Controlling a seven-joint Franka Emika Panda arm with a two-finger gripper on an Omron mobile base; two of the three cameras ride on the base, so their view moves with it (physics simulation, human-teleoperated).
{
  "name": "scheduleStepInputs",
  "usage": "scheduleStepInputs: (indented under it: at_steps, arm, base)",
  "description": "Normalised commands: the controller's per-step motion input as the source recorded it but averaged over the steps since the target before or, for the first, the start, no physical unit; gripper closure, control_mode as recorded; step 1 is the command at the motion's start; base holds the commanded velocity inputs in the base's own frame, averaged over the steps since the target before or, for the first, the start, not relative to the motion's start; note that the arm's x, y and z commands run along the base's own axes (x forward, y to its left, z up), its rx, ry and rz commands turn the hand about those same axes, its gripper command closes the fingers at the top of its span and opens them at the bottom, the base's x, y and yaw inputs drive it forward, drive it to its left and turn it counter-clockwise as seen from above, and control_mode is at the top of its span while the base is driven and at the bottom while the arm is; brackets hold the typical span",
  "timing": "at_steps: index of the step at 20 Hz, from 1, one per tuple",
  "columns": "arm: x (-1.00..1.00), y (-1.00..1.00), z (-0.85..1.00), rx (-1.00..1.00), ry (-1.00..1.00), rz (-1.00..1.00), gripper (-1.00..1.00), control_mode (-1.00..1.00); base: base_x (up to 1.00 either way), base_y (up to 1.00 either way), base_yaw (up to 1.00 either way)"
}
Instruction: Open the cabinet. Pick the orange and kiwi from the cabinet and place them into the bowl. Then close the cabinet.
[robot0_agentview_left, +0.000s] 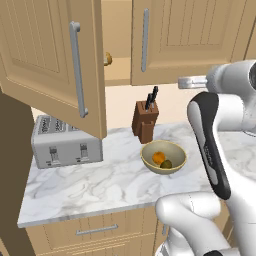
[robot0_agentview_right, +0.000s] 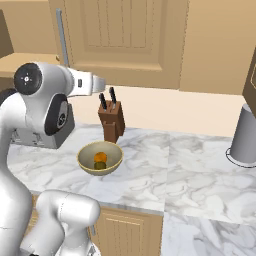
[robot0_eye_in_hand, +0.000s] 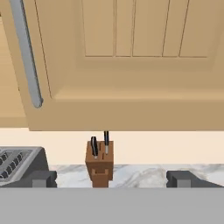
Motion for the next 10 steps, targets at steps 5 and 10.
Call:
scheduleStepInputs:
  at_steps: [5,10]
  arm:
    - [-0.76,0.00,0.02,0.00,-0.02,0.00,-1.00,-1.00]
    - [-0.70,0.01,0.01,0.00,-0.10,0.00,-1.00,-1.00]
  base:
    - [0.00,0.00,0.00]
    - [0.00,0.00,0.00]
